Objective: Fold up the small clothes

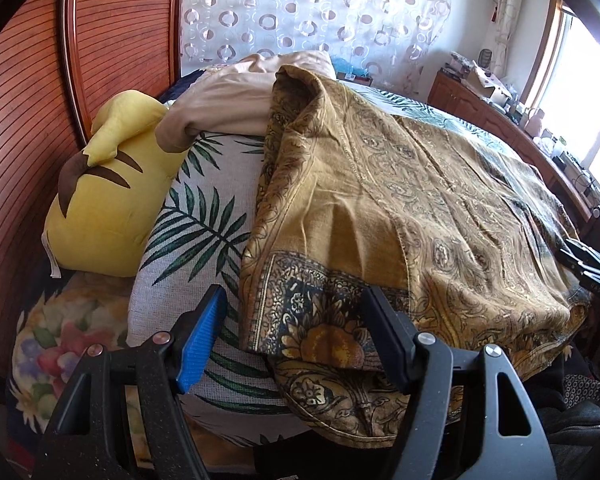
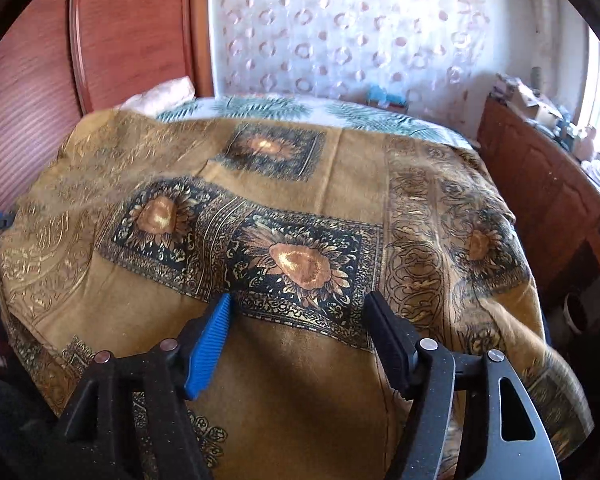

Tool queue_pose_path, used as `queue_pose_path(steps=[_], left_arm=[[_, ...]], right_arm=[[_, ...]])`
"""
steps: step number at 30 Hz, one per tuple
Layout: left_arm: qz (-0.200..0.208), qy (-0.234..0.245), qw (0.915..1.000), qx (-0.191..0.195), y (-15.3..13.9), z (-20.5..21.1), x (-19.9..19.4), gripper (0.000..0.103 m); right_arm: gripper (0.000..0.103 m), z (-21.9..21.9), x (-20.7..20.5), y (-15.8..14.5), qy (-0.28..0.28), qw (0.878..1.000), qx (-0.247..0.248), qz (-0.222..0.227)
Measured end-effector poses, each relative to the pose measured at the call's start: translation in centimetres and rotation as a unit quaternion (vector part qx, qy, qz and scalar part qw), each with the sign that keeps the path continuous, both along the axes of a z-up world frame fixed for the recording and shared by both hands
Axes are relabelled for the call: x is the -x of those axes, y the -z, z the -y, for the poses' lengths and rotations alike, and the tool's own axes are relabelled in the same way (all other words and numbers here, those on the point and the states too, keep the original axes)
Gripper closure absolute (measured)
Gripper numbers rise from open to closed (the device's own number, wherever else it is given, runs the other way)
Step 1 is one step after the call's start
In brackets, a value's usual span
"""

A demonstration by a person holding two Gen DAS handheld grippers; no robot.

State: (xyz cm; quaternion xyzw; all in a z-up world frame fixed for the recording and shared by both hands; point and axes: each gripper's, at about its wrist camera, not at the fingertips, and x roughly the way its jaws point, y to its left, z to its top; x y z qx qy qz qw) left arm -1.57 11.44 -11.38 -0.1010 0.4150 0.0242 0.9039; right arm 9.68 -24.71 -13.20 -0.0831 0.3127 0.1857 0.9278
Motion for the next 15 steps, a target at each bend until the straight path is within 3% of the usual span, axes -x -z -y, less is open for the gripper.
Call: queue_pose_path(steps=[3,5,9,11,12,13,15], left_arm=[[0.002,0.002,1.0,0.0,0.0,0.1,0.0,0.032],[0.008,0.009,0.9999,0.005,0.0,0.1,0.0,0.038],[0.012,0.012,0.9998,0.004,0.0,0.1,-0.1,0.058],[0.011,0.02,0.9995,0.021,0.0,0.0,-0.2,0.069],[0.01,0.024,0.9991,0.034,0.0,-0.1,-0.3,0.077],[0.005,0.03,0.9981,0.054,0.0,-0.2,-0.5,0.092],[0.004,0.04,0.9963,0.075,-0.1,-0.1,-0.7,0.095]], right_arm=[[0.031,0.1,0.7,0.9,0.014,1.0,-0.011,0.019],[0.03,-0.1,0.6,1.3,0.015,0.999,-0.014,0.026],[0.028,-0.7,0.3,1.7,0.009,0.999,-0.018,0.029],[0.027,-0.5,0.5,1.7,0.007,0.999,-0.021,0.03],[0.027,-0.3,0.5,1.8,0.007,0.999,-0.026,0.031],[0.026,0.1,1.1,1.7,0.005,0.999,-0.031,0.033],[0.025,0.5,1.5,1.7,0.003,0.999,-0.038,0.034]])
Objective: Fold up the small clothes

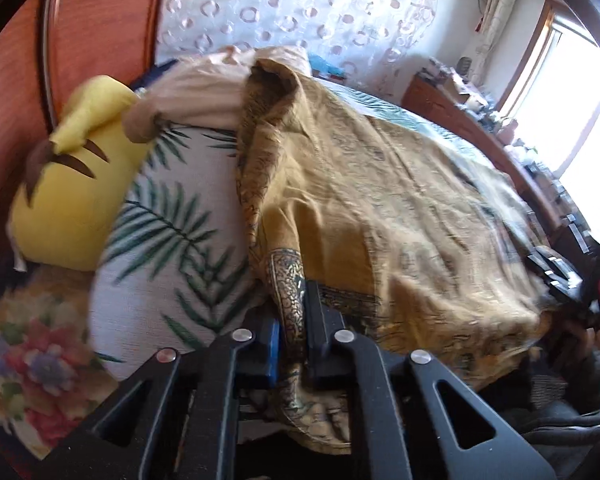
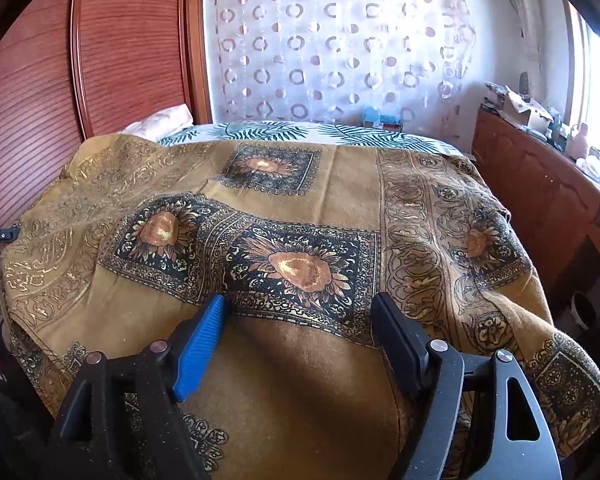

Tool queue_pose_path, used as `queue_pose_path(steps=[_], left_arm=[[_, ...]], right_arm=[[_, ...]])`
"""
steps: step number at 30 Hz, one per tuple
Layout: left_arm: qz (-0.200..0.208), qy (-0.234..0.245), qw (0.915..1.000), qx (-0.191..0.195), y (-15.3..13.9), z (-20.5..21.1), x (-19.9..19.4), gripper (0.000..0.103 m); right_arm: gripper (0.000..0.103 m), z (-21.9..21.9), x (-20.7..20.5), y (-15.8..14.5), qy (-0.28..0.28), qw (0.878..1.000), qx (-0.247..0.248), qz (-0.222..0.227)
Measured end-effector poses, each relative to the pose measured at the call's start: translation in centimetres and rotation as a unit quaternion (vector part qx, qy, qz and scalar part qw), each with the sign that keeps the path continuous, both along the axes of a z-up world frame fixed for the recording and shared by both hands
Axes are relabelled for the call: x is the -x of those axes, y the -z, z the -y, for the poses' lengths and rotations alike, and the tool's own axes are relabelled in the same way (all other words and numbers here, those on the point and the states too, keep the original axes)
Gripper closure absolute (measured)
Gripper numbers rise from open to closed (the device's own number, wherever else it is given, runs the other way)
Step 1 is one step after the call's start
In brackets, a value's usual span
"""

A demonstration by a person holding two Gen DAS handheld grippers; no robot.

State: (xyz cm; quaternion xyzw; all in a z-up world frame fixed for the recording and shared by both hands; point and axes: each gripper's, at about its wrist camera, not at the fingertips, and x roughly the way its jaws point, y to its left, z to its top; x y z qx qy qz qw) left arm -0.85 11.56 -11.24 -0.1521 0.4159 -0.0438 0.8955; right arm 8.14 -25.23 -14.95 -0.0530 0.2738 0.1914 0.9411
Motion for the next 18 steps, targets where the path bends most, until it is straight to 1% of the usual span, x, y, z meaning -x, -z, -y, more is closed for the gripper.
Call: queue_pose_path(steps=[4,6,9,12,13,16,18], left_arm=[[0.038,0.023,0.999,0.006,-2.7,1.7,-0.3,0.096],[0.07,0.041,0.9967,-0.002,-5.4,3.3,-0.8,0.097],[0.107,0.07,0.9918,0.001,-8.8,5.6,-2.2,0.097],[0.143,0.107,0.9839,-0.005,-12.3,8.9,-4.3,0.097],[0.155,0.124,0.9801,-0.004,-13.8,10.3,-5.3,0.097],[0.182,0.163,0.9695,-0.004,-16.7,13.9,-7.3,0.097],[0.195,0.191,0.9619,-0.013,-18.1,16.7,-8.3,0.097]], right_arm=[[0.025,0.4,0.7,-0.2,-0.011,1.0,0.02,-0.009],[0.025,0.7,0.8,-0.7,-0.015,0.999,0.018,-0.026],[0.025,1.9,0.8,-1.9,-0.006,0.999,0.001,-0.043],[0.025,3.5,1.3,-3.1,0.011,0.999,-0.009,-0.038],[0.025,4.0,1.5,-3.4,0.014,0.999,-0.005,-0.035],[0.025,5.2,2.3,-4.1,0.033,0.999,0.006,-0.018],[0.025,6.1,3.1,-4.7,0.041,0.999,0.002,-0.012]])
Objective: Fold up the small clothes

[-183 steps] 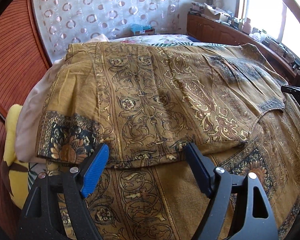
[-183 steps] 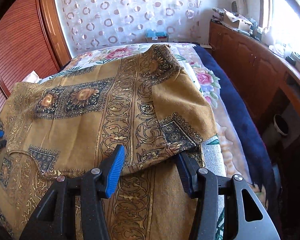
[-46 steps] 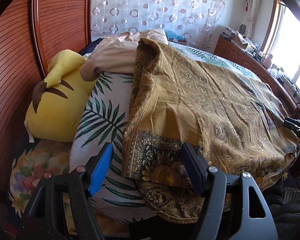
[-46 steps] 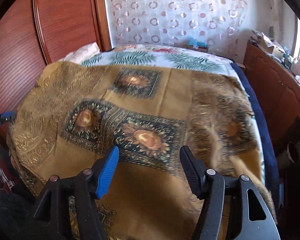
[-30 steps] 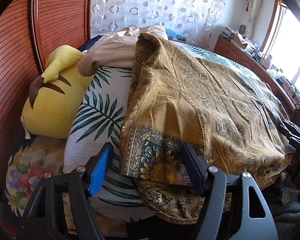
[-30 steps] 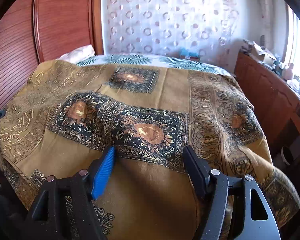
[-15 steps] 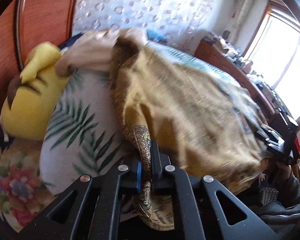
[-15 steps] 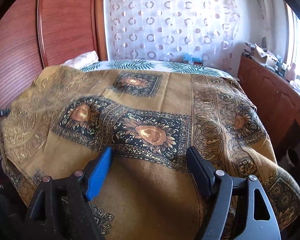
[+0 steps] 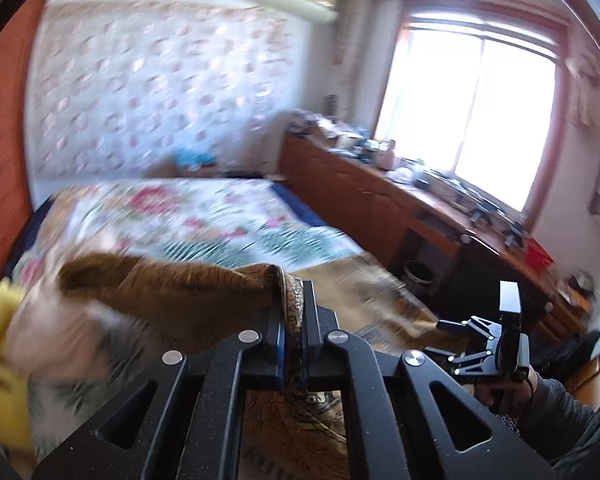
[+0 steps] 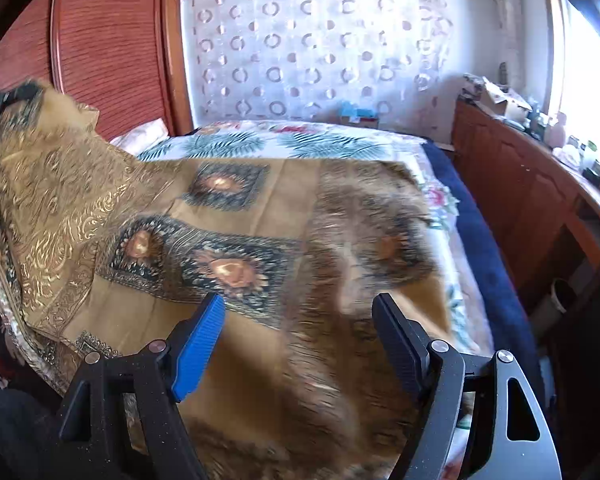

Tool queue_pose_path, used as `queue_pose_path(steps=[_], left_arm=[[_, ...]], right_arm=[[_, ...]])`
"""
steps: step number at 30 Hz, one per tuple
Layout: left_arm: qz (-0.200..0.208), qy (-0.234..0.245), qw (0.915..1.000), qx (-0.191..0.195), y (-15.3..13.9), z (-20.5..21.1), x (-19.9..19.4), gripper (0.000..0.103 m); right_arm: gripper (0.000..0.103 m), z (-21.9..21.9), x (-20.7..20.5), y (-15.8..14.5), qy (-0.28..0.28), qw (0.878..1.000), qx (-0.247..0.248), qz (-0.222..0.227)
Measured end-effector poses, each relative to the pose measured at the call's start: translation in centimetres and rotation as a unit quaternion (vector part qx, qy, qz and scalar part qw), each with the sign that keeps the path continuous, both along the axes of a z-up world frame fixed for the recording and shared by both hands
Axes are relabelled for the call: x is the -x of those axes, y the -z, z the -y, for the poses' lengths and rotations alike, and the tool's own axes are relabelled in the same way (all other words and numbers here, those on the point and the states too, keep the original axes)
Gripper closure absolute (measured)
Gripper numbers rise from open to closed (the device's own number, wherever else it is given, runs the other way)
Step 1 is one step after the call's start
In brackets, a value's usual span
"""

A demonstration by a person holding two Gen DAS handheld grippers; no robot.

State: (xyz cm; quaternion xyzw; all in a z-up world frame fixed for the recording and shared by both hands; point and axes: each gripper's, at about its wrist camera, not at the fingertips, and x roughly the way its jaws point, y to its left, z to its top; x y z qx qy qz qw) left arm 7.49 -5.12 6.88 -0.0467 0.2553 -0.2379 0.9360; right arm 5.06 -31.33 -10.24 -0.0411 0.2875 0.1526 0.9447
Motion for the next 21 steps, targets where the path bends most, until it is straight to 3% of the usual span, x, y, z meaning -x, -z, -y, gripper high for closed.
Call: queue_pose_path(steps=[10,17,20,21], left_arm=[[0.002,0.099,0.9946,-0.031,-2.4,9.9,-2.8,0.097],[-0.028,0.139,0.9883,-0.056,-0.8,14.0,-3.1,0.096],[-0.03,0.133,0.9887,-0.061,-0.1,13.6,-2.8,0.073],[-0.025,0.124,0.99,-0.063,0.0,12.9,-2.7,0.059]], right_arm=[[0.025,3.9,3.5,-2.1,0.029,0.999,-0.029,0.027],[0.025,4.4,4.6,-1.7,0.046,0.998,-0.035,0.03],[0.025,4.4,4.4,-1.7,0.048,0.998,-0.03,0.027],[0.025,4.3,4.2,-1.8,0.048,0.998,-0.03,0.027]])
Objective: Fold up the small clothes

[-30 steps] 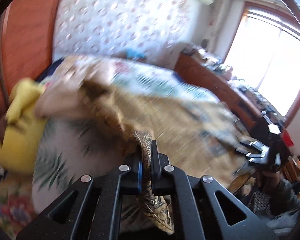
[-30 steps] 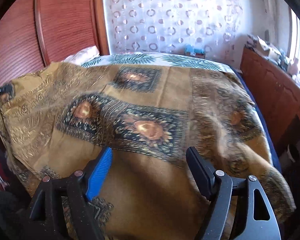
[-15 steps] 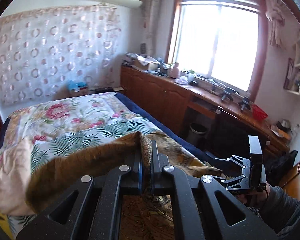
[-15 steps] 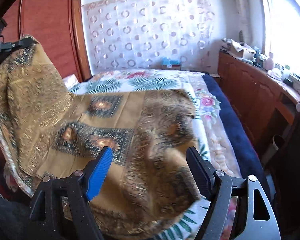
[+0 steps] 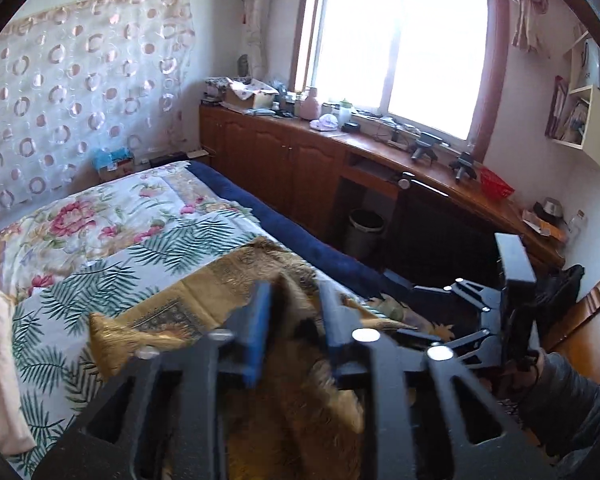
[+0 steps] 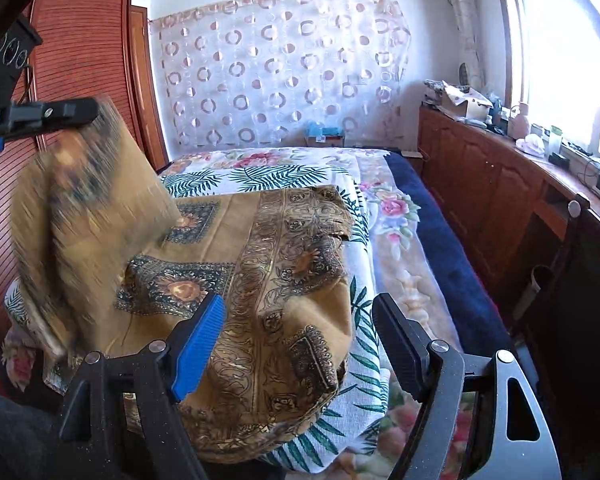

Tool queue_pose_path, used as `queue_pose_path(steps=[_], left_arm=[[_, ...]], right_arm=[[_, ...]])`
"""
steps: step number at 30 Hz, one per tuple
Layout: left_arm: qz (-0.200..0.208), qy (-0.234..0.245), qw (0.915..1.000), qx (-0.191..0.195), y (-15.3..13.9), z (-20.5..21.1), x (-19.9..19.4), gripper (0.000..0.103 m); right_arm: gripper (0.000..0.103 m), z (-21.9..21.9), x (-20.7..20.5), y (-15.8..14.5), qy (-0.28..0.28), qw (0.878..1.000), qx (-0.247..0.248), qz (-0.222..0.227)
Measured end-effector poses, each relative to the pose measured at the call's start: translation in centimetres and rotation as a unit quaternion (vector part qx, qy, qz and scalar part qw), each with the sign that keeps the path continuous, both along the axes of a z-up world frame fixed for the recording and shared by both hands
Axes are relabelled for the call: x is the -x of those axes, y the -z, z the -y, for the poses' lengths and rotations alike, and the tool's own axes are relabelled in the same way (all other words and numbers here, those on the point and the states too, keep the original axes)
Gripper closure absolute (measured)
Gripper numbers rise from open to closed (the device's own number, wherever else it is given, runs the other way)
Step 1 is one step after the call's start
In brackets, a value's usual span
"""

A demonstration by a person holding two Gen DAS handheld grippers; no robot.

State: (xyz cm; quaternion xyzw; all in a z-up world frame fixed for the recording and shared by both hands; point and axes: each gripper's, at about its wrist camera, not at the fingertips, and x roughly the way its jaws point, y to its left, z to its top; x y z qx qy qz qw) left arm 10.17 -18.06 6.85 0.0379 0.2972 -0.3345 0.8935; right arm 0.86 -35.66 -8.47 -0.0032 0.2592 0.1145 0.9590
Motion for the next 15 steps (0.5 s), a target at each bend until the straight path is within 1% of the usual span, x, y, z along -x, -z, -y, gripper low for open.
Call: queue_pose_path(steps=[3,6,8,11,15], left_arm=[[-0.003,-0.02,0.9998,0.004,0.7,-1.9,-0.2,0.054],[-0.006,-0.055,0.9984,-0.009,2.7,-4.3,-0.6,0.053],[-0.019,-0.082,0.9964,-0.013,4.6,-6.4,-0.9,0.053],[-0.037,-0.12,0.992,-0.011,7.4,-9.5,-1.2,0.053],[-0.051,-0.171,0.9836,-0.024,11.0,-12.9,-1.1,0.053]], right_arm=[[0.025,-0.5,-0.4,-0.2,0.0,1.0,-0.001,0.002],[0.025,-0.8,-0.8,-0.4,-0.007,1.0,-0.004,0.002],[0.025,-1.2,-1.5,-0.6,-0.011,1.0,0.0,0.003],[0.025,-2.0,-2.5,-0.7,-0.025,1.0,0.006,0.002],[0.025,-3.9,-4.2,-0.6,-0.058,0.998,0.021,-0.007]])
